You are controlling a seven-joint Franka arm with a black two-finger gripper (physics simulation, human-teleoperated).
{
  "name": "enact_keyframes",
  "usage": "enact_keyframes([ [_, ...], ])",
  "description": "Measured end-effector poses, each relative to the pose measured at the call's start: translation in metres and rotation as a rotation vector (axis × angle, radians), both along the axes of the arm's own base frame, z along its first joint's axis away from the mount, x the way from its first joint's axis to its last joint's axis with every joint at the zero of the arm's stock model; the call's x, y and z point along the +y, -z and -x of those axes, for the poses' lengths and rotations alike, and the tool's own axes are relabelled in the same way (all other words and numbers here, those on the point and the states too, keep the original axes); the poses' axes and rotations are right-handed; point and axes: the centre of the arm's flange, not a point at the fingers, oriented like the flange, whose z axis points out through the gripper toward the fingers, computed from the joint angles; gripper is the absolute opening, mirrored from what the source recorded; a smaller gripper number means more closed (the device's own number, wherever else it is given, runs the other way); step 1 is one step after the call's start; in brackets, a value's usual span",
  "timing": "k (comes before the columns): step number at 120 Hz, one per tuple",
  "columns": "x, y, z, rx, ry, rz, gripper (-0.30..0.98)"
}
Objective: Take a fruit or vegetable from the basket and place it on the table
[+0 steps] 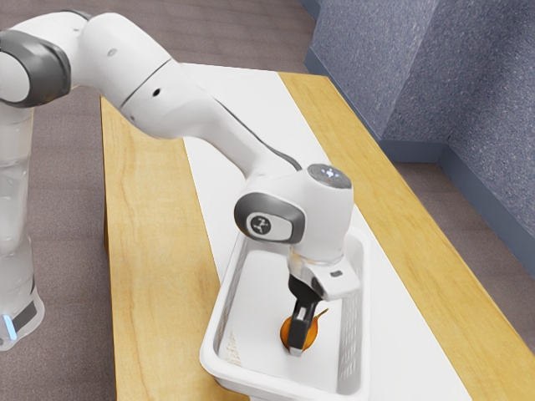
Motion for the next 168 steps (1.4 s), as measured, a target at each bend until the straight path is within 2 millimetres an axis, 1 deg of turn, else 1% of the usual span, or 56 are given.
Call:
enact_keyframes([
  [15, 0.000, 0.000, -0.001, -0.005, -0.003, 0.005, 0.44],
  [23, 0.000, 0.000, -0.001, -0.008, -0.005, 0.005, 0.39],
  [37, 0.001, 0.000, -0.002, -0.011, -0.011, 0.003, 0.35],
  [61, 0.002, -0.001, -0.003, -0.013, -0.026, 0.001, 0.35],
  [78, 0.005, -0.009, -0.004, -0.023, -0.040, -0.001, 0.33],
  [94, 0.012, -0.029, -0.004, -0.051, -0.060, -0.010, 0.32],
  [101, 0.017, -0.052, -0.006, -0.083, -0.074, -0.010, 0.32],
  [105, 0.020, -0.075, -0.009, -0.112, -0.085, -0.005, 0.32],
  [111, 0.026, -0.106, -0.014, -0.141, -0.103, 0.001, 0.33],
  [114, 0.029, -0.118, -0.016, -0.148, -0.110, 0.002, 0.33],
  [120, 0.036, -0.137, -0.020, -0.151, -0.126, 0.003, 0.33],
  [124, 0.042, -0.144, -0.022, -0.144, -0.139, 0.000, 0.34],
  [131, 0.054, -0.148, -0.025, -0.120, -0.164, -0.010, 0.33],
  [141, 0.079, -0.145, -0.033, -0.081, -0.212, -0.028, 0.33],
  [154, 0.117, -0.155, -0.048, -0.058, -0.283, -0.047, 0.33],
  [168, 0.162, -0.155, -0.059, -0.023, -0.367, -0.071, 0.33],
])
